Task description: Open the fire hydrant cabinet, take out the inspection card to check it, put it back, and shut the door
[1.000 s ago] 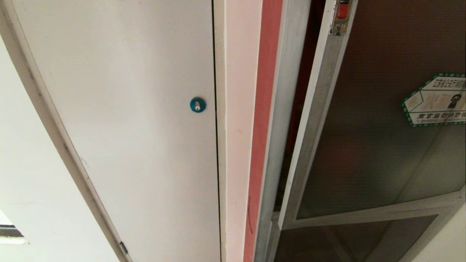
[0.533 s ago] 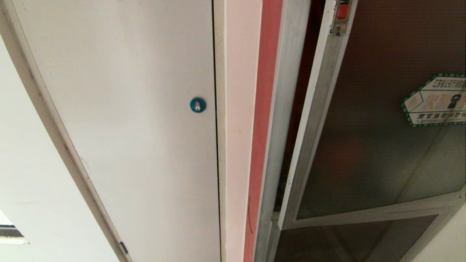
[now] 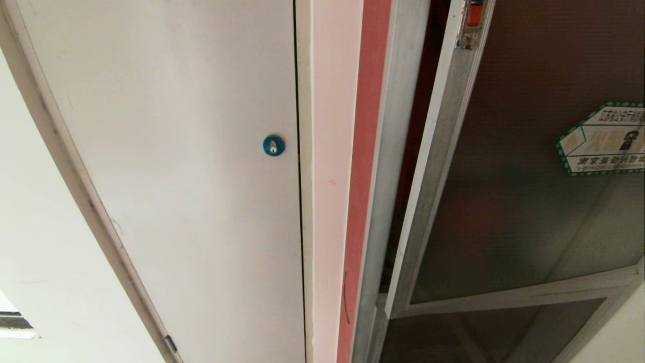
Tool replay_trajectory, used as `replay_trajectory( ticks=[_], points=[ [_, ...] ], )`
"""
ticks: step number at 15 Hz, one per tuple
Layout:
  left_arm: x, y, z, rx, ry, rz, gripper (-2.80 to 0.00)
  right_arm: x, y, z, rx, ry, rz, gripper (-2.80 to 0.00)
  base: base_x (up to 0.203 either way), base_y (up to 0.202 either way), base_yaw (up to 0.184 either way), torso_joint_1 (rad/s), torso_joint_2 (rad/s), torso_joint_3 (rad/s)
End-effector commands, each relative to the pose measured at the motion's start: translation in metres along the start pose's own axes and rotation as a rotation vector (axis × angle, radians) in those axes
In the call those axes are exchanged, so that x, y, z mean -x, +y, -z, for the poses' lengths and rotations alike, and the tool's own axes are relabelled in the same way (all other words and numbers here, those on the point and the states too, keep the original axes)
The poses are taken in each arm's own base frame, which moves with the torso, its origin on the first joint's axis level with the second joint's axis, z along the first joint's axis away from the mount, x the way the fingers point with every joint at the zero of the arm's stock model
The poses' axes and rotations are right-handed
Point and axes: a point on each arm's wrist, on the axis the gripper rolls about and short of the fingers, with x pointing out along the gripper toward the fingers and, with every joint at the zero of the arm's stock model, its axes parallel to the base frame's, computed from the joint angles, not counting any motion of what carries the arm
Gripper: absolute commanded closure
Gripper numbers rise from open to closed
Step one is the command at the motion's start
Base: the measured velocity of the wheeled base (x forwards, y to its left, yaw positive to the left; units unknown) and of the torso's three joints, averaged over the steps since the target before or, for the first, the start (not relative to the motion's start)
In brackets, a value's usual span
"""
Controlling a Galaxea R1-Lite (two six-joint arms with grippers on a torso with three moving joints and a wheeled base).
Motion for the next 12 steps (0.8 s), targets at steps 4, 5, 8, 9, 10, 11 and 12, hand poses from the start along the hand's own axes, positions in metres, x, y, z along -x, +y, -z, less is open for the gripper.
replay_trajectory(
  ticks=[4,5,8,9,10,11,12],
  points=[
    [0.000,0.000,0.000,0.000,0.000,0.000,0.00,-0.021,0.000,0.033,0.127,-0.144,-0.022,0.00,0.000,0.000,0.000,0.000,0.00,0.000],
    [0.000,0.000,0.000,0.000,0.001,0.000,0.00,-0.022,0.000,0.037,0.127,-0.107,-0.027,0.00,0.000,0.000,0.000,0.000,0.00,0.000],
    [0.000,0.000,0.000,0.000,0.001,0.000,0.00,-0.022,-0.001,0.049,0.136,0.014,0.004,0.00,0.000,0.000,0.000,0.000,0.00,0.000],
    [0.000,0.000,0.000,0.000,0.002,0.000,0.00,-0.022,-0.001,0.050,0.128,0.016,0.008,0.00,0.000,0.000,0.000,0.000,0.00,0.000],
    [0.000,0.000,0.000,0.000,0.001,0.000,0.00,-0.022,-0.001,0.050,0.109,0.019,0.010,0.00,0.000,0.000,0.000,0.000,0.00,0.000],
    [0.000,0.000,0.000,0.000,0.002,0.000,0.00,-0.022,-0.001,0.053,0.099,0.050,0.009,0.00,0.000,0.000,0.000,0.000,0.00,0.000],
    [0.000,0.000,0.000,0.000,0.002,0.000,0.00,-0.021,-0.001,0.056,0.067,0.088,0.006,0.00,0.000,0.000,0.000,0.000,0.00,0.000]
  ],
)
